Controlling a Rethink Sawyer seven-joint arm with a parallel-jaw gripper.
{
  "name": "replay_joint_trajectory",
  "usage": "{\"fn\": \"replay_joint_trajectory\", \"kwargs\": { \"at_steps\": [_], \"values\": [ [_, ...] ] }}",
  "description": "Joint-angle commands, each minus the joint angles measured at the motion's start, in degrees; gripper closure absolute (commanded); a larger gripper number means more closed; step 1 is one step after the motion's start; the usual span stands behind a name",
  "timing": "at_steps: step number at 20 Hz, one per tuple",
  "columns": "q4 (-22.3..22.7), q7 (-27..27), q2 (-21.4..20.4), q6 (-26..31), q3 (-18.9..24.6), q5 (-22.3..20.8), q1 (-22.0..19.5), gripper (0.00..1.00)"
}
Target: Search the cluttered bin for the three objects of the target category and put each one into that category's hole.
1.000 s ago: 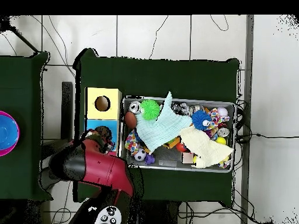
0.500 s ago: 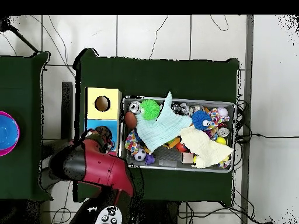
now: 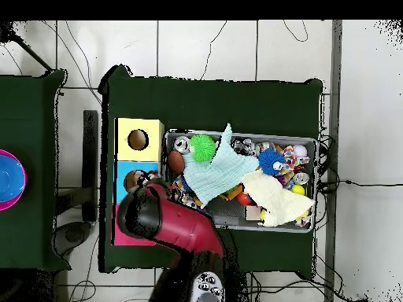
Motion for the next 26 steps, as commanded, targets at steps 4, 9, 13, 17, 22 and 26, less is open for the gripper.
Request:
{"fn": "replay_joint_trajectory", "kwargs": {
  "at_steps": [4,9,13,17,22,26],
  "values": [
    [13.2,-3.4,-3.5,-7.5,15.2,-16.8,-16.4,0.0],
    [14.6,-1.8,-2.1,-9.8,17.5,-24.2,-21.6,0.0],
    [18.1,0.3,-1.7,-13.2,18.1,-30.2,-25.9,0.0],
    [23.3,0.8,-4.5,-14.2,18.8,-36.4,-32.0,0.0],
    [27.9,1.9,-5.7,-17.6,16.7,-44.4,-37.8,0.0],
    [29.8,2.2,-6.4,-19.8,14.3,-50.8,-42.4,0.0]
  ]
}}
